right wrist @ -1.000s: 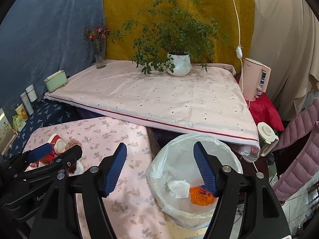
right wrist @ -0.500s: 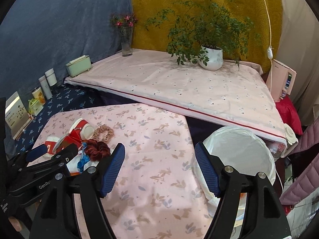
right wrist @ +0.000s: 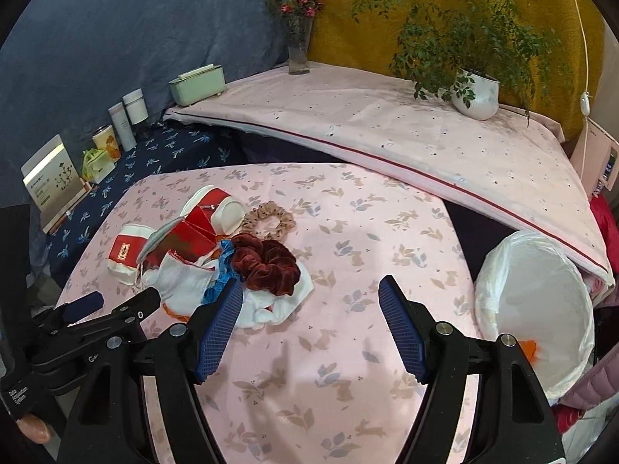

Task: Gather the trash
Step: 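Move both open tools back over the remaining trash pile, then grasp the dark red scrunchie with the right tool while the left tool grasps the white sock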

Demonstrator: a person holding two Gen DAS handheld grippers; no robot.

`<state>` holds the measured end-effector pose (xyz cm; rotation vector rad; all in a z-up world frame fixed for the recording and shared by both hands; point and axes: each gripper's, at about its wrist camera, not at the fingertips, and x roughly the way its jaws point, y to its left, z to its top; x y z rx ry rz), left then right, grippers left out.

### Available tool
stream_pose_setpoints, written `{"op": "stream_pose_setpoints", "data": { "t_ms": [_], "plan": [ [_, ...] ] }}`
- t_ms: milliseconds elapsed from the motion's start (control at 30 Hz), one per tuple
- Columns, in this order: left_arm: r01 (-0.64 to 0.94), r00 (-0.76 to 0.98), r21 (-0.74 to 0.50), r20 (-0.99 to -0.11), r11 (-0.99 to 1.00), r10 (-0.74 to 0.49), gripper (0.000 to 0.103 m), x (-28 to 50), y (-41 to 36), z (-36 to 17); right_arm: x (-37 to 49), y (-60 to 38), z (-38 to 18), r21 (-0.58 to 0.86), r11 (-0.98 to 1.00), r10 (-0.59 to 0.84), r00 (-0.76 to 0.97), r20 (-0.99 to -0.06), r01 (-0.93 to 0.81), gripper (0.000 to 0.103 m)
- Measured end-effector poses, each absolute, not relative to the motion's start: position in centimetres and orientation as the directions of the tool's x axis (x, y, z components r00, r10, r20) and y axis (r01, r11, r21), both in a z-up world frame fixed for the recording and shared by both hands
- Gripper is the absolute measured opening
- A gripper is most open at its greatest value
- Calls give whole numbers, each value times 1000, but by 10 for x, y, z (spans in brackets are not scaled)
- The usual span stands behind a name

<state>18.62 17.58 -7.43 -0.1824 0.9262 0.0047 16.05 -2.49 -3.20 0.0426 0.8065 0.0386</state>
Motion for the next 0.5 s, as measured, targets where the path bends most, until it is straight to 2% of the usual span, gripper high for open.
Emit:
{"op": "stream_pose_setpoints", "data": {
  "t_ms": [233, 333, 433, 500],
  "plan": [
    [-105, 557, -212, -822, 972, -119, 86, 206, 188, -98, 184, -1, -57, 52, 997, 73, 655, -752, -51, 70],
    [-87, 543, -235, -826, 968, -152, 74, 216, 187, -105, 197, 5, -64, 53, 997, 78, 644, -761, -58, 70],
    [-68, 522, -268, -830, 961, -195, 55, 223, 185, -110, 208, 12, -71, 44, 997, 78, 635, -769, -69, 70],
    [-58, 506, -295, -832, 954, -227, 32, 227, 185, -114, 215, 16, -77, 40, 996, 80, 626, -776, -78, 70]
  ]
}}
